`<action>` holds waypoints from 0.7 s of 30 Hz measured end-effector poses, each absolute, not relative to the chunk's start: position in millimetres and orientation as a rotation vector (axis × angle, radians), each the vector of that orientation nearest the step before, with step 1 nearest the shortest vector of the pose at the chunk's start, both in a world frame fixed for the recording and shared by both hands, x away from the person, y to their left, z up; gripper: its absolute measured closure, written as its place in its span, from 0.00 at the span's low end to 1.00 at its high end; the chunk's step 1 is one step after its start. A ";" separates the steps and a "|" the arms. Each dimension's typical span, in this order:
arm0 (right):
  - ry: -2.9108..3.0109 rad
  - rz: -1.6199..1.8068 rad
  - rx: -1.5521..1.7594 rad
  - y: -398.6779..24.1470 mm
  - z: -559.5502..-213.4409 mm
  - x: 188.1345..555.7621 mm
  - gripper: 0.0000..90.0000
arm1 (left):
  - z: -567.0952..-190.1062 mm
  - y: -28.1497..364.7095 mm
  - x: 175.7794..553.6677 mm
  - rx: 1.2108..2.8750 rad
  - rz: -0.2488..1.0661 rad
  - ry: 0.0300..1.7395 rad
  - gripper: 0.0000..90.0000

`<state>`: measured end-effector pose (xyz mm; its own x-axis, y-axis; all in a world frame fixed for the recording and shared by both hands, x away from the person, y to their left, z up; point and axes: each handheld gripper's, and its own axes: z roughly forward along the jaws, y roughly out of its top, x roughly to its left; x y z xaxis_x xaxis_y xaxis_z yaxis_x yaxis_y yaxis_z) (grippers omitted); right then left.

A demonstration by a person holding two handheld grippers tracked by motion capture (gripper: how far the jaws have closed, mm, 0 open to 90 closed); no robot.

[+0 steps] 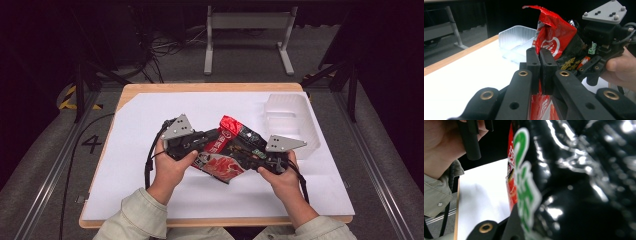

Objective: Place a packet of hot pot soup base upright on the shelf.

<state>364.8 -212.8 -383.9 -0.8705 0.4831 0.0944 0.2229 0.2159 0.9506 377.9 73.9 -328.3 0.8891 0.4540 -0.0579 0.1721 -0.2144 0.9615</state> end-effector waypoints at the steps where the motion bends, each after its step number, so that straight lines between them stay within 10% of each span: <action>1: 2.266 1.708 0.676 -213.2 -383.6 364.6 0.93 | -328.4 73.8 378.0 1.793 0.273 0.474 0.97; 21: 2.316 1.688 0.735 -223.0 -367.7 366.7 0.94 | -323.0 84.1 381.8 1.838 0.190 0.493 0.84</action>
<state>366.7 -223.0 -367.7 -0.8608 0.4896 0.1388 0.2820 0.2318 0.9310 381.8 84.1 -323.0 0.8979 0.4248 -0.1153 0.2373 -0.2464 0.9397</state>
